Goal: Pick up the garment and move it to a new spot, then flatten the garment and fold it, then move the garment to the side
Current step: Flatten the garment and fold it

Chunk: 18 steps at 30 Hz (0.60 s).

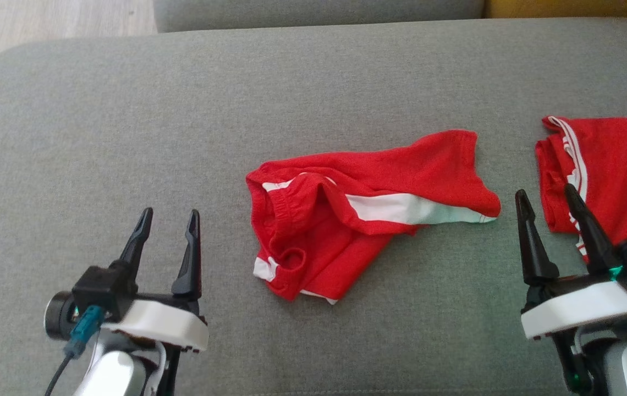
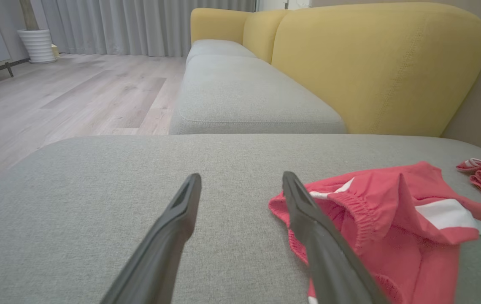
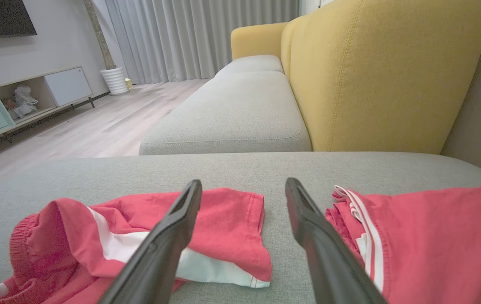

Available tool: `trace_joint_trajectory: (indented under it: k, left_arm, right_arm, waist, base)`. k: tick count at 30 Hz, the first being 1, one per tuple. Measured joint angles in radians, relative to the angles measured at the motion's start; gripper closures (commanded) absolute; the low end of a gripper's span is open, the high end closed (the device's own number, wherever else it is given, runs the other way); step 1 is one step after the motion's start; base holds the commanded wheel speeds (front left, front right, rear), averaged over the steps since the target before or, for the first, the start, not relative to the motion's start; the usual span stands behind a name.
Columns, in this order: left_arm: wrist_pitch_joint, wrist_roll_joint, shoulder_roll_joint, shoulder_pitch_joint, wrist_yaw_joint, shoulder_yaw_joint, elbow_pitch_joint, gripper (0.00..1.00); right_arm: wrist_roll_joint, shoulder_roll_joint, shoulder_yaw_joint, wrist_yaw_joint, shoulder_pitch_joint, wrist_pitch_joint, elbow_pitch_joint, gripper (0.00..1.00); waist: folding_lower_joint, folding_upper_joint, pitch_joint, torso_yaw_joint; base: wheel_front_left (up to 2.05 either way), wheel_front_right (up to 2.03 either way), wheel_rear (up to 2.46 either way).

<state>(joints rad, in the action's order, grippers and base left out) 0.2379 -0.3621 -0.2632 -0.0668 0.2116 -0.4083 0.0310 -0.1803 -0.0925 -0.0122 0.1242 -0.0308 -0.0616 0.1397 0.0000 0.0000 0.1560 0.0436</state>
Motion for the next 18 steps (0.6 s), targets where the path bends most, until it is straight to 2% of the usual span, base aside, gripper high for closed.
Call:
trace_joint_trajectory:
  k: [14, 18]
  left_arm:
    - [-0.026, 0.0, -0.019, 0.017, 0.008, -0.002, -0.027, 0.0]
    - [-0.054, -0.001, -0.015, -0.003, -0.015, -0.033, -0.027, 0.0]
  right_arm:
    - [0.003, 0.021, -0.003, 0.0, -0.014, -0.011, 0.041, 0.0]
    - [0.003, 0.023, -0.004, 0.0, -0.014, -0.018, 0.041, 0.0]
  waist:
    - [0.0, 0.0, 0.001, -0.014]
    - [0.0, 0.0, 0.011, -0.016]
  base:
    - [0.0, 0.0, 0.0]
    - [0.0, 0.0, 0.0]
